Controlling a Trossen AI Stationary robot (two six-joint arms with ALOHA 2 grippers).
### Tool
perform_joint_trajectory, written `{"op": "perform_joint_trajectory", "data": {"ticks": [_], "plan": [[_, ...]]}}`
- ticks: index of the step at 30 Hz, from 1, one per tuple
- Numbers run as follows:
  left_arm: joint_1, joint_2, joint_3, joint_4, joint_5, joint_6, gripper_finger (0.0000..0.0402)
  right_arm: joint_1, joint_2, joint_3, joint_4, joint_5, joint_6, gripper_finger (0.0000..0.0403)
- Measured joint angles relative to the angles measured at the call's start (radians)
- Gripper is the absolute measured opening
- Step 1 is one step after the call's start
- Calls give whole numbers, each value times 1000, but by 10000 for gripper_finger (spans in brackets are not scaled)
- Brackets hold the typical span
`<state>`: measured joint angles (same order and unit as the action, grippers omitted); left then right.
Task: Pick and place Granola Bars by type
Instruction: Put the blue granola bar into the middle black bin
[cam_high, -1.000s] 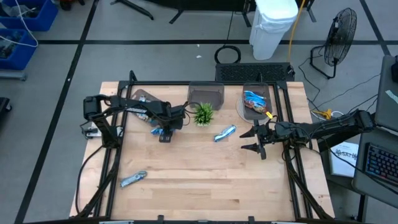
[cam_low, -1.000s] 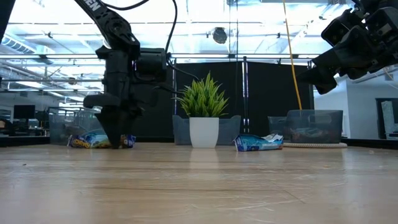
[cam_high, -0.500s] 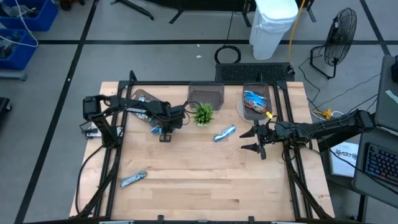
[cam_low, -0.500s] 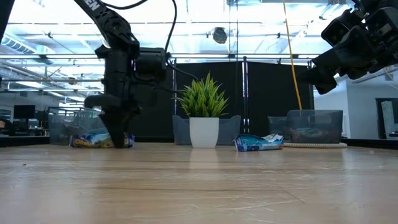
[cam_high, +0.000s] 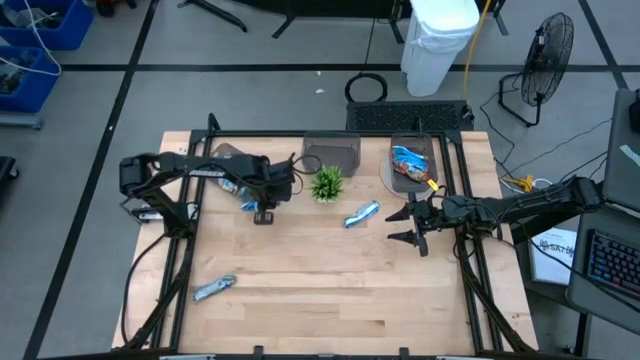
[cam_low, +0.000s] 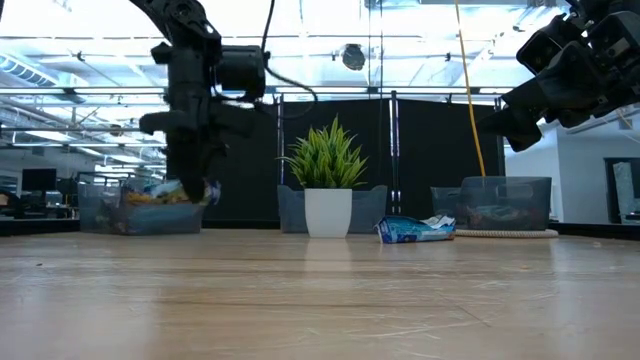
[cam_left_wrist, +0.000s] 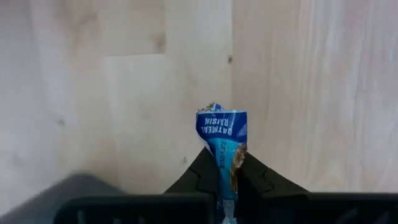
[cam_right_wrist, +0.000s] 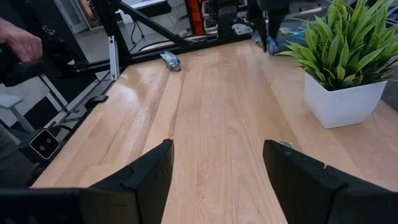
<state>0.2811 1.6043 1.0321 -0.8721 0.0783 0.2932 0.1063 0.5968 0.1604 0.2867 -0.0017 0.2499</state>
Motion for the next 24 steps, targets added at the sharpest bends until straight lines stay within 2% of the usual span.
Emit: {"op": "perform_joint_trajectory", "data": {"ticks": [5,15,19,24], "plan": [[13,-2,106,-102,-15,-69,20,0,0,0,0,0,0,238],[64,-3,415,-281,-78,-260,19,0,0,0,0,0,0,238],[100,-3,513,-292,-106,-394,18,0,0,0,0,0,0,238],[147,1,571,-285,-117,-589,18,0,0,0,0,0,0,238]]}}
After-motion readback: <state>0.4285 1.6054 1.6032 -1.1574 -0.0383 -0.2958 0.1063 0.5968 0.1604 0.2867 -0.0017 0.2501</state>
